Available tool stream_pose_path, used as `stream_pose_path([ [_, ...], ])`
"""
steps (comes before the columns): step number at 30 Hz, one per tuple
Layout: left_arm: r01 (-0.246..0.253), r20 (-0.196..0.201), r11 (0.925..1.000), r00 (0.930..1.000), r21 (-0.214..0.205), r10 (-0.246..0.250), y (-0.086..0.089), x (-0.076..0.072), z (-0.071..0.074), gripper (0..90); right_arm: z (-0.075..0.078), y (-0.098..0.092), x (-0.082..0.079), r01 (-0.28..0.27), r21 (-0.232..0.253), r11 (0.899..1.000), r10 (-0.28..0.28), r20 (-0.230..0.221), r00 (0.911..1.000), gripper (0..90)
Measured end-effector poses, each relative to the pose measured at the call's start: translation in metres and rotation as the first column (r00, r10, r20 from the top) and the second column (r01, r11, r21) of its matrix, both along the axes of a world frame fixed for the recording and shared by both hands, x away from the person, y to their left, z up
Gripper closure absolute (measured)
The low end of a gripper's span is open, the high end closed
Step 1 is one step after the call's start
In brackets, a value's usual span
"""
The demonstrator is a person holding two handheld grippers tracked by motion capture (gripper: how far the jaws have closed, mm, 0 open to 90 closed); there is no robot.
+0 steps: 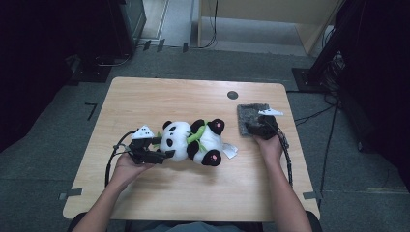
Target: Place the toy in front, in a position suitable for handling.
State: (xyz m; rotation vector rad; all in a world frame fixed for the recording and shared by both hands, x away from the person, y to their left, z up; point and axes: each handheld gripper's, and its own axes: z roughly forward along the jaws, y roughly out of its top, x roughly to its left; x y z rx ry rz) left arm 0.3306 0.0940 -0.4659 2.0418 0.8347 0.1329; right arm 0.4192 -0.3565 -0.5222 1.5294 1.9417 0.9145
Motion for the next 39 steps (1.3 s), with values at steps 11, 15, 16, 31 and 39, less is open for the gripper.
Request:
stream_pose_path([
  [11,-0.025,0.015,0.9995,0.9996,-0.020,0.025,0.003,0.000,0.000,21.0,0.005,-0.002,-0.005,-0.015,-0.044,0.999,0.017,0.031,0.9994,74.0],
  [15,-0.030,0.026,0.9994,0.9992,-0.019,0.030,0.006,0.001,0.002,19.7,0.011,-0.004,-0.004,-0.022,-0.018,1.000,0.022,0.004,0.9998,76.1],
  [16,-0.031,0.036,0.9995,0.9989,-0.009,0.032,0.006,0.001,0.002,18.9,0.016,-0.003,-0.004,-0.030,-0.003,1.000,0.030,-0.001,0.9996,77.0],
  [31,-0.050,0.052,0.9987,0.9974,-0.012,0.050,0.015,0.005,0.005,18.3,0.054,0.007,-0.015,-0.080,0.106,0.991,0.078,0.021,0.9967,77.6],
  [39,-0.020,0.038,0.9997,0.9991,-0.017,0.021,0.010,0.011,-0.003,17.6,0.075,0.014,-0.024,-0.142,0.127,0.982,0.140,0.023,0.9898,77.6],
])
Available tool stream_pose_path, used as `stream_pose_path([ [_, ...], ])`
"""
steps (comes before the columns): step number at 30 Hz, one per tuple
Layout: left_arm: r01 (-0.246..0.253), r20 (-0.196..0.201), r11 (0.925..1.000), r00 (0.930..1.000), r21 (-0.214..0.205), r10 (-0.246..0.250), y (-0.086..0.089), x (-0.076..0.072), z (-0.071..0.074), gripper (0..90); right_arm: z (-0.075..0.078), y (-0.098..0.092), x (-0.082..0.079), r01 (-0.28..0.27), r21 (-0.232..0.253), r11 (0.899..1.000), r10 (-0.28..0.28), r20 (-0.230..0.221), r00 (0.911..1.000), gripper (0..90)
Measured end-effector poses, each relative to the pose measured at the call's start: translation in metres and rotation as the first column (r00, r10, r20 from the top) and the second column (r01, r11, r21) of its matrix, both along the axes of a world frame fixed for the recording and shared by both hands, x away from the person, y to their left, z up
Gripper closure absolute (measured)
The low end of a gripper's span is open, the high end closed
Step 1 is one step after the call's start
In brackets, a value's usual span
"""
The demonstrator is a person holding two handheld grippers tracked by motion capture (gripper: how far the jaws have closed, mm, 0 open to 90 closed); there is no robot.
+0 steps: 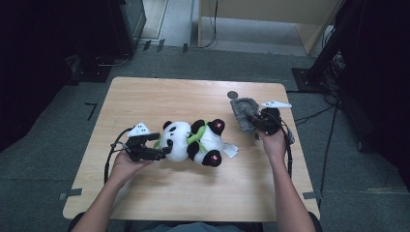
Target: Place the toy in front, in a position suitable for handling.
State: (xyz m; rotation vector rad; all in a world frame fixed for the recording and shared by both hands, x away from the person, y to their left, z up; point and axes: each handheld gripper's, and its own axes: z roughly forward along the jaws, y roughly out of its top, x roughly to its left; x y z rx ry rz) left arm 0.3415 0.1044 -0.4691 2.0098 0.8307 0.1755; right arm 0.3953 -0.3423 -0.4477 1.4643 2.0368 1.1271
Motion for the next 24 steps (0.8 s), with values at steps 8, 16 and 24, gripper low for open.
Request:
stream_pose_path([
  [8,-0.011,0.055,0.9997,0.9984,-0.022,0.013,0.000,-0.011,0.012,24.7,0.014,0.007,-0.003,-0.050,0.005,0.999,0.050,0.008,0.9987,77.4],
  [16,0.001,0.025,0.9998,0.9997,0.018,-0.002,-0.015,-0.014,0.000,16.3,0.038,0.022,-0.006,-0.110,0.022,0.994,0.110,0.014,0.9939,77.5],
  [24,-0.026,0.045,0.9997,0.9987,0.001,0.026,-0.015,-0.013,-0.011,14.4,0.053,0.041,-0.008,-0.168,0.031,0.985,0.168,0.019,0.9856,77.5],
])
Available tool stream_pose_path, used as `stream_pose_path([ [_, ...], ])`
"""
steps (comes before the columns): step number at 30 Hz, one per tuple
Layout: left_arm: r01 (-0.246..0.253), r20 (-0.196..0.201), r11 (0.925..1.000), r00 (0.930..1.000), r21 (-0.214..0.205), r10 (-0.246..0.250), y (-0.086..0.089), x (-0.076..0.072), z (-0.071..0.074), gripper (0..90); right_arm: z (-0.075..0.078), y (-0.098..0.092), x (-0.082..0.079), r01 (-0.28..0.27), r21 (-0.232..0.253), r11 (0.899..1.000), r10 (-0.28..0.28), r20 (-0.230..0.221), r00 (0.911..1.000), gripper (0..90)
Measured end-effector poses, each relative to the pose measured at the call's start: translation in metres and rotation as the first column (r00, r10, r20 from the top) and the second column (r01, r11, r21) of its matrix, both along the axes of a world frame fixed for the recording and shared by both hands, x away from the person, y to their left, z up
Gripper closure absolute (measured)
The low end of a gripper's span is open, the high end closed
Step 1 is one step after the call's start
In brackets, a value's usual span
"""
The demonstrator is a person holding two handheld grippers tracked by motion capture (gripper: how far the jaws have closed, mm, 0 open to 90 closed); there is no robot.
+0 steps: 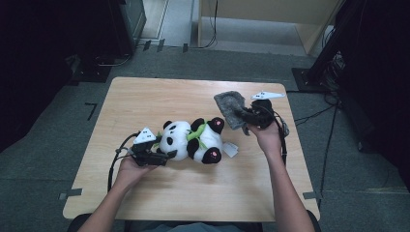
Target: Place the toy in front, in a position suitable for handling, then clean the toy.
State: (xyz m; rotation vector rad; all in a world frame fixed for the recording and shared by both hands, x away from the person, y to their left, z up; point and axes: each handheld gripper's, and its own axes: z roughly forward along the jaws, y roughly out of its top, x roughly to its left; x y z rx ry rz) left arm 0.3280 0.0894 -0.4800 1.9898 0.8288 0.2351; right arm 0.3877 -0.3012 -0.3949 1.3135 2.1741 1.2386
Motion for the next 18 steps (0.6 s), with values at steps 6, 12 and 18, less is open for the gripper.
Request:
stream_pose_path([
  [6,-0.016,-0.009,0.9999,0.9998,0.003,0.016,-0.001,-0.001,0.001,20.6,0.007,0.012,0.001,-0.037,0.002,0.999,0.037,0.002,0.9993,77.4],
  [12,-0.031,-0.013,0.9995,0.9994,0.004,0.031,-0.002,-0.003,0.002,19.4,0.014,0.021,0.003,-0.066,-0.004,0.998,0.066,0.003,0.9978,77.3],
  [18,-0.031,-0.055,0.9994,0.9980,-0.015,0.031,-0.002,-0.002,0.003,13.3,0.024,0.032,0.003,-0.103,-0.001,0.995,0.103,0.008,0.9947,77.2],
])
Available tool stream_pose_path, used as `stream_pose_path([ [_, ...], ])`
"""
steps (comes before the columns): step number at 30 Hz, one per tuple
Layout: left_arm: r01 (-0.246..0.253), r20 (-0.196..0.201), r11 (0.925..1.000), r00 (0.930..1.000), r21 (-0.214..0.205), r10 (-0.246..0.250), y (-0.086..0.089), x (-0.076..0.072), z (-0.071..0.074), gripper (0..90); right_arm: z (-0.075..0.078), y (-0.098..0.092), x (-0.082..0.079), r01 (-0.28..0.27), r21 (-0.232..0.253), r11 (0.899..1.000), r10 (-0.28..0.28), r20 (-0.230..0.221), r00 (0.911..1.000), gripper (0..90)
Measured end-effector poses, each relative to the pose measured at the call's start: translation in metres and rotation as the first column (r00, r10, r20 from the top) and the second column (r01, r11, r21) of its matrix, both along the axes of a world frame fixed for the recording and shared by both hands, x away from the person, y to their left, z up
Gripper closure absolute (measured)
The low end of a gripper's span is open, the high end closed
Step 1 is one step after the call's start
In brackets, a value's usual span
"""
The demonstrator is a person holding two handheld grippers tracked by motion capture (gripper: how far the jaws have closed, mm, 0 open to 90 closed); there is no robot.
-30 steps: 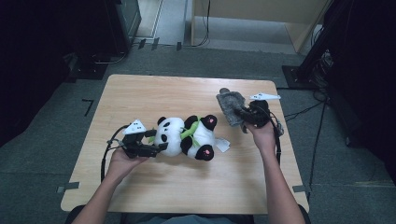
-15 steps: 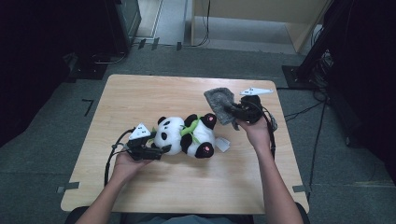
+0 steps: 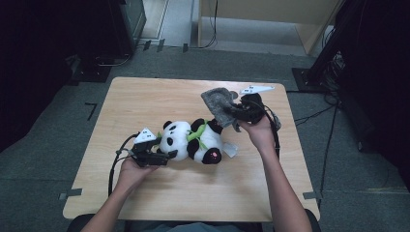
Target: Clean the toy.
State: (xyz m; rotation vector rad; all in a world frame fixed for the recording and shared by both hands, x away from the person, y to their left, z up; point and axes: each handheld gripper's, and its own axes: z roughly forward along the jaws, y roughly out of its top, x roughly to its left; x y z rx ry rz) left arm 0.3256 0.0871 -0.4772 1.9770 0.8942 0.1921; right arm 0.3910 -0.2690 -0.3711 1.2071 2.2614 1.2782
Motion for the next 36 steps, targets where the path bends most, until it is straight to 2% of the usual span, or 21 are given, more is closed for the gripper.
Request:
stream_pose_path([
  [3,-0.008,-0.012,0.9999,0.9999,-0.006,0.008,-0.001,0.000,0.001,13.1,0.004,0.006,-0.001,-0.016,0.000,1.000,0.016,0.004,0.9999,77.2],
  [5,-0.010,0.009,0.9997,0.9999,0.024,0.010,-0.002,-0.002,0.003,16.0,0.010,0.017,-0.004,-0.045,0.000,0.999,0.045,0.011,0.9989,77.2],
  [8,-0.009,0.017,0.9994,0.9998,0.034,0.009,-0.001,-0.002,0.004,21.2,0.015,0.024,-0.007,-0.065,0.000,0.998,0.065,0.015,0.9978,77.2],
  [9,-0.011,0.014,0.9994,0.9999,0.032,0.010,0.000,-0.002,0.004,24.2,0.019,0.031,-0.009,-0.089,-0.002,0.996,0.089,0.026,0.9957,77.2],
  [12,-0.016,0.011,0.9995,0.9998,0.026,0.016,0.000,-0.002,0.005,25.3,0.024,0.043,-0.012,-0.123,-0.009,0.992,0.123,0.036,0.9917,77.2],
  [17,-0.023,0.019,0.9993,0.9996,0.028,0.022,-0.001,-0.004,0.004,25.6,0.024,0.059,-0.011,-0.175,-0.005,0.985,0.175,0.027,0.9842,77.1],
  [19,-0.029,0.027,0.9991,0.9992,0.029,0.029,-0.002,-0.005,0.004,28.6,0.021,0.073,-0.011,-0.208,-0.012,0.978,0.208,0.021,0.9778,77.1],
  [20,-0.029,0.027,0.9991,0.9992,0.029,0.029,-0.002,-0.005,0.004,29.4,0.021,0.073,-0.011,-0.208,-0.012,0.978,0.208,0.021,0.9778,77.1],
  [21,-0.029,0.029,0.9992,0.9992,0.028,0.029,-0.002,-0.004,0.004,29.7,0.020,0.082,-0.010,-0.236,-0.015,0.972,0.236,0.021,0.9714,77.1],
  [24,-0.031,0.029,0.9990,0.9991,0.032,0.030,-0.002,-0.004,0.004,30.3,0.016,0.097,-0.009,-0.276,-0.010,0.961,0.277,0.022,0.9607,77.1],
  [25,-0.033,0.031,0.9989,0.9990,0.034,0.032,-0.002,-0.005,0.004,30.3,0.016,0.097,-0.009,-0.276,-0.010,0.961,0.277,0.022,0.9607,77.1],
  [26,-0.035,0.034,0.9988,0.9988,0.034,0.034,-0.002,-0.005,0.004,30.4,0.015,0.102,-0.008,-0.291,-0.013,0.957,0.291,0.016,0.9565,77.1],
  [27,-0.037,0.037,0.9987,0.9987,0.036,0.036,-0.002,-0.006,0.003,30.7,0.011,0.112,-0.008,-0.313,-0.022,0.949,0.313,0.006,0.9496,77.1],
  [29,-0.037,0.036,0.9987,0.9987,0.037,0.035,-0.002,-0.006,0.003,31.8,0.005,0.120,-0.006,-0.331,-0.031,0.943,0.331,-0.020,0.9435,77.1],
  [30,-0.035,0.032,0.9989,0.9989,0.033,0.034,-0.002,-0.006,0.003,31.8,0.005,0.120,-0.006,-0.331,-0.031,0.943,0.331,-0.020,0.9435,77.1],
  [31,-0.031,0.027,0.9991,0.9992,0.030,0.030,-0.001,-0.005,0.003,32.8,-0.001,0.128,-0.006,-0.357,-0.040,0.933,0.355,-0.050,0.9336,77.1],
  [33,-0.029,0.028,0.9990,0.9992,0.034,0.028,-0.001,-0.005,0.003,33.4,-0.006,0.135,-0.006,-0.376,-0.051,0.925,0.372,-0.075,0.9253,76.8],
  [36,-0.029,0.029,0.9988,0.9992,0.039,0.027,-0.001,-0.005,0.004,33.5,-0.013,0.141,-0.007,-0.387,-0.052,0.921,0.381,-0.091,0.9200,76.6],
])
